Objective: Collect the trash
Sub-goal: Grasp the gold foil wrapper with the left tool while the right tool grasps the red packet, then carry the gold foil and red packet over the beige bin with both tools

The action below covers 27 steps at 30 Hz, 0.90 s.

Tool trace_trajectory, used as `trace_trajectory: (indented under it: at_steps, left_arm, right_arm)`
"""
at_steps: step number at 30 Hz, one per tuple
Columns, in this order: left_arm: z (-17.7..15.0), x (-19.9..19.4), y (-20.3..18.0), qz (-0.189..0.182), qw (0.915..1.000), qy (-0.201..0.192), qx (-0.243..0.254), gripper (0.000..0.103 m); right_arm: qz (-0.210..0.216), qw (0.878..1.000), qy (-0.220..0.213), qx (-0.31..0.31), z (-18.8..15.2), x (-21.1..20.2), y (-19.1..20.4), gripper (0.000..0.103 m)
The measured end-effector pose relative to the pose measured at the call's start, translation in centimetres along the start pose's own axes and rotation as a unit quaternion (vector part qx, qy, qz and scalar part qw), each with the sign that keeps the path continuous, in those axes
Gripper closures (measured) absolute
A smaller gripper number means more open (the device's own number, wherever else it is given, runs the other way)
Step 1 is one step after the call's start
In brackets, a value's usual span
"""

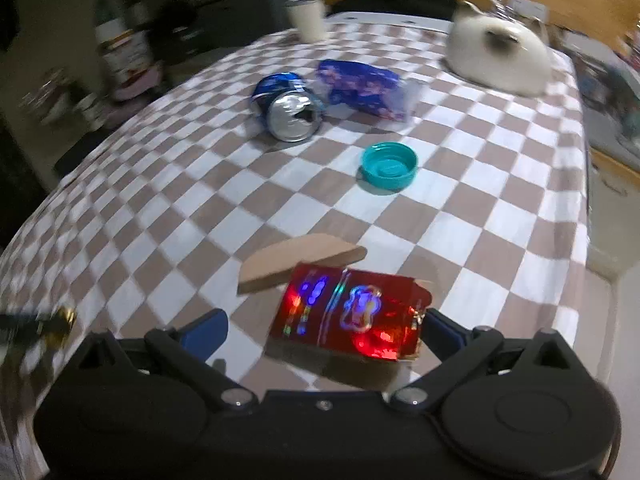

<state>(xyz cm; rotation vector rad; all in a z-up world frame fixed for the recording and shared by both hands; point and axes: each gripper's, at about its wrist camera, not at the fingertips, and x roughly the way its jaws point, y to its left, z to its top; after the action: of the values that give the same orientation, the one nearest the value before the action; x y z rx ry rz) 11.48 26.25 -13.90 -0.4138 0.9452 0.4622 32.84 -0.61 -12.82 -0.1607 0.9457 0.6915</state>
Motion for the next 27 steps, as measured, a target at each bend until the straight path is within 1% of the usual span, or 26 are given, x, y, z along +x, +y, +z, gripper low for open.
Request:
trace_trajectory:
  at_steps: [2, 5, 7, 9, 10, 13, 16, 27]
  left_arm:
    - [0.0, 0.0, -0.1, -0.004, 1.0, 0.002, 0.006, 0.069]
    - [0.0, 0.0, -0.2, -0.006, 0.9999, 0.002, 0.014, 0.07]
    - [0.0, -0.1, -0.1, -0.01, 0.9999, 0.001, 0.013, 0.071]
    - [0.0, -0.2, 0.0, -0.015, 0.9998, -0.001, 0.011, 0.074]
    - [0.0, -0.3, 0.1, -0.017, 0.9998, -0.002, 0.009, 0.074]
    - [0.0, -0.4, 0.0, -0.023, 0.9997, -0.001, 0.01, 0.074]
    - [0.0, -0.6, -0.3, -0.031, 0.9994, -0.003, 0.013, 0.075]
    - [0.3, -1.7, -1.8, -0.056, 0.9974, -0.02, 0.041, 0.075]
  right_arm:
    - [-0.023, 1.0, 0.008, 0.012, 0.6, 1.1, 0.5, 0.0]
    - [-0.052, 0.998, 0.021, 0.017, 0.9, 2.3, 1.1, 0.0]
    - [-0.069, 0.997, 0.033, 0.027, 0.9, 3.0, 1.1, 0.005]
    - [-0.079, 0.995, 0.039, 0.037, 0.6, 3.4, 1.0, 0.013]
    - [-0.086, 0.995, 0.036, 0.035, 0.4, 3.3, 1.0, 0.014]
    - [-0.084, 0.995, 0.042, 0.024, -0.2, 2.8, 1.3, 0.015]
    - [-0.077, 0.996, 0.042, 0.027, -0.9, 1.7, 1.4, 0.016]
    - [-0.063, 0.997, 0.015, 0.044, -4.4, -3.2, 2.6, 0.016]
